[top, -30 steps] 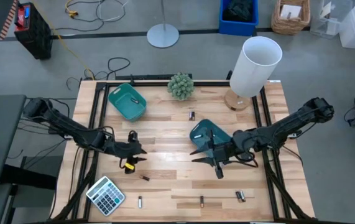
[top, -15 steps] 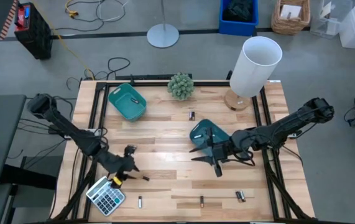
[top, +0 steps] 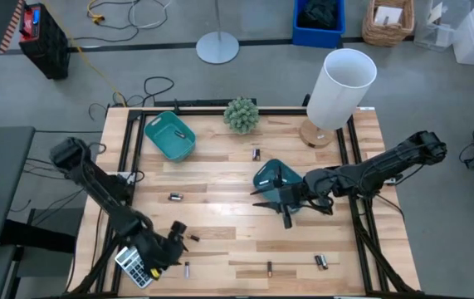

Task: Sort batteries
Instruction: Put the silver battery into the blue bin

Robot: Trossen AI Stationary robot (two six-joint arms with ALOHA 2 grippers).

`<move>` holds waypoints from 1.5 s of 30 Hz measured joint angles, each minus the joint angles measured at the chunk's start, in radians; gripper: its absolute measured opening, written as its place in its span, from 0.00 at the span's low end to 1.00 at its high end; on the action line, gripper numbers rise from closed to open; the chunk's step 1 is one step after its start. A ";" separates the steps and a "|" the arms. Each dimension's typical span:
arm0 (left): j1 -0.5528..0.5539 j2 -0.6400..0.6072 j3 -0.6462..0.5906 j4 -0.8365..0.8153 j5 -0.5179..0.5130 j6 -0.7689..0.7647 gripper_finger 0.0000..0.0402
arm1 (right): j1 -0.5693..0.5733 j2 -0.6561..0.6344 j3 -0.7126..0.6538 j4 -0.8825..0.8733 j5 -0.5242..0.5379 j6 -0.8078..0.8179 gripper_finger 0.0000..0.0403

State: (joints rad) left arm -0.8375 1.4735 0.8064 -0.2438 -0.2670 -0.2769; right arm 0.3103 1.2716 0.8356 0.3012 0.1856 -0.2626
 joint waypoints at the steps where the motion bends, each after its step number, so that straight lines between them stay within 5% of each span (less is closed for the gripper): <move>1: -0.004 0.035 0.036 -0.032 0.000 0.018 0.52 | 0.000 0.000 0.000 -0.001 0.000 0.001 0.38; 12: -0.028 0.301 0.307 -0.288 0.039 0.105 0.51 | 0.003 0.000 0.000 -0.001 0.000 0.009 0.38; 45: -0.031 0.328 0.313 -0.232 0.046 0.176 0.50 | 0.003 0.000 0.000 -0.003 -0.001 0.010 0.38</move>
State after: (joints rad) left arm -0.8680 1.8015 1.1189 -0.4759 -0.2211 -0.1009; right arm 0.3134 1.2716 0.8356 0.2977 0.1848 -0.2523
